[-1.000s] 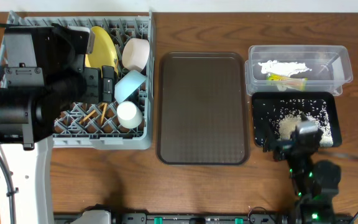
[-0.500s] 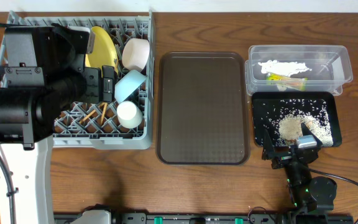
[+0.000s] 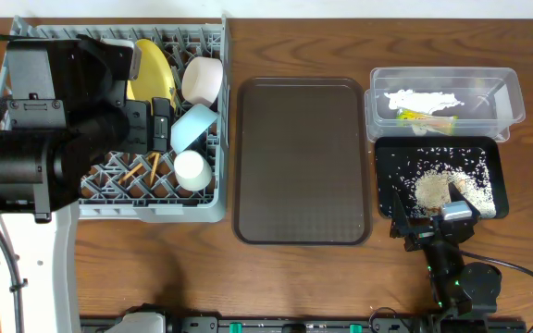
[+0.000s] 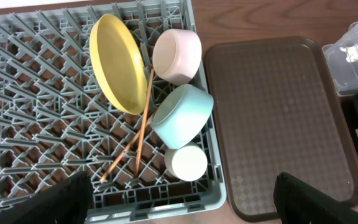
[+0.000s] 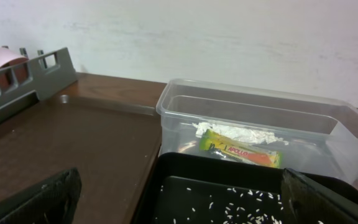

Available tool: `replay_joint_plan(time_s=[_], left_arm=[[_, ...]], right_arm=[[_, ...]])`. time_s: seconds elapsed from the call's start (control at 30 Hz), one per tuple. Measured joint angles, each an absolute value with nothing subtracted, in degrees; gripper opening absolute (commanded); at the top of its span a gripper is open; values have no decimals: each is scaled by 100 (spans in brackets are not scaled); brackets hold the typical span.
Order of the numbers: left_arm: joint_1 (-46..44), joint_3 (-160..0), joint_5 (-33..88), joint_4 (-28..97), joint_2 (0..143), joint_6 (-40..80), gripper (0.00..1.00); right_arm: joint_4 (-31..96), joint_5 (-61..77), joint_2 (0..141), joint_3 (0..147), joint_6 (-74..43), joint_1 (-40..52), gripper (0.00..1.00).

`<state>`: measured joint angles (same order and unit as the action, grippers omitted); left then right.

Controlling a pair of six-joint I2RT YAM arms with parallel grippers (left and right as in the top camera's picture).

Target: Sort waste into correct bins and load items into the dishwasher

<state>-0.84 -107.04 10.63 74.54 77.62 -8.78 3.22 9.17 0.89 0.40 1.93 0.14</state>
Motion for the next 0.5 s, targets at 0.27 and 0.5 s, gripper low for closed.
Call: replay_joint_plan(time_s=[0.27,0.5], left_arm=[[-84,-10704,1063,7459,7762,-878,93],[-36,-10519,1028,7120,7559,-880,93]], right_arm=[[322,917,89,40,193,14,99],[322,917,89,40,193,14,99]])
